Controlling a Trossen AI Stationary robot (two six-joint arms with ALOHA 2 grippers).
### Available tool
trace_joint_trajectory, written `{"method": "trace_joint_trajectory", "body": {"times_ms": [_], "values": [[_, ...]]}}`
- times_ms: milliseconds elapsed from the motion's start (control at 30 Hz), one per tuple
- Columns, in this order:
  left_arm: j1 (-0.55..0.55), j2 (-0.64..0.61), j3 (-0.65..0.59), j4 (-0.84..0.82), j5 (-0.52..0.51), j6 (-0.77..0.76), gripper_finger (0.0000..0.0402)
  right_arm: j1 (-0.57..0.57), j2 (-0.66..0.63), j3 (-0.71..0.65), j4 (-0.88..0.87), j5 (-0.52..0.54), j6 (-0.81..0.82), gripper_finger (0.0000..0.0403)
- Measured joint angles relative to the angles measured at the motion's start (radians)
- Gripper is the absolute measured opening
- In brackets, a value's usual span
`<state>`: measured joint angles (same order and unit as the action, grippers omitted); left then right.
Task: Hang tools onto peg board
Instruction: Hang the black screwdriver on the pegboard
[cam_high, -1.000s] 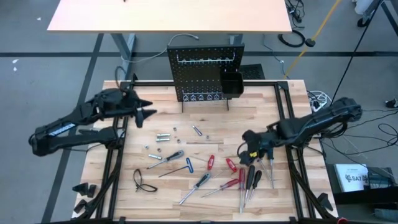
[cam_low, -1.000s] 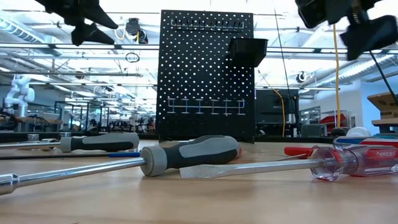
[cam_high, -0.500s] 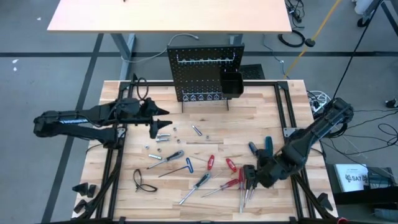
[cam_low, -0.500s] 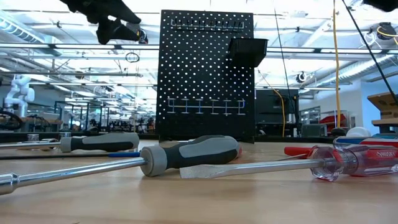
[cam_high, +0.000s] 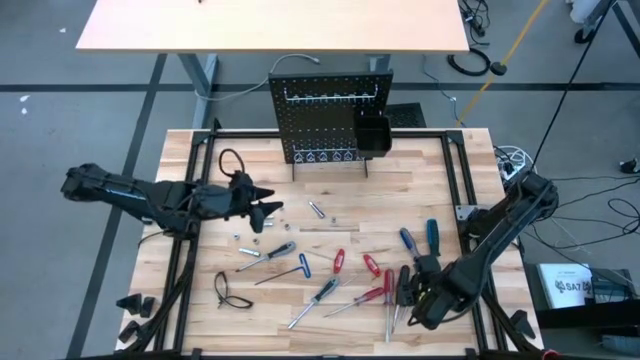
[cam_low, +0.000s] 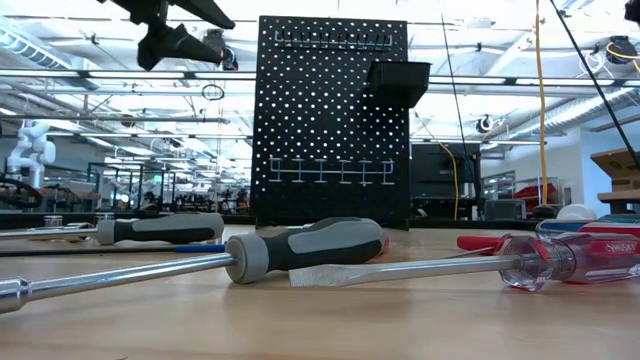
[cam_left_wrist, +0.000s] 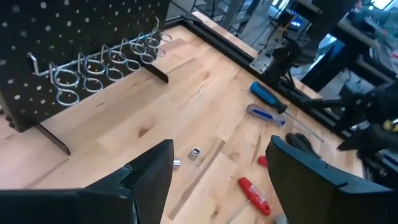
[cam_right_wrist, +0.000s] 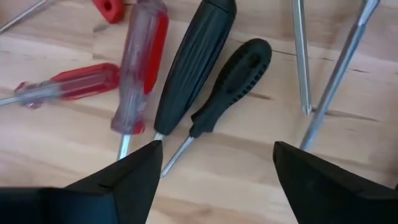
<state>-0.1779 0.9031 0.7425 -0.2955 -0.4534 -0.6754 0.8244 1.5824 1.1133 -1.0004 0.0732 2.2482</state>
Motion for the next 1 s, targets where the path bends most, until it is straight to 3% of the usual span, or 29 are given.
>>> {"method": "trace_joint_trajectory", "body": {"times_ms": [333,1000], "values": [[-0.001,-0.001,0.0,-0.013,0.023,0.0,0.0255,-0.017,0.052,-0.001,0.058,-0.055,0.019,0.026],[0.035,-0.002,0.0,-0.025,0.049,-0.024,0.0255,-0.03,0.083,-0.001,0.042,0.05,-0.009,0.0192]]}}
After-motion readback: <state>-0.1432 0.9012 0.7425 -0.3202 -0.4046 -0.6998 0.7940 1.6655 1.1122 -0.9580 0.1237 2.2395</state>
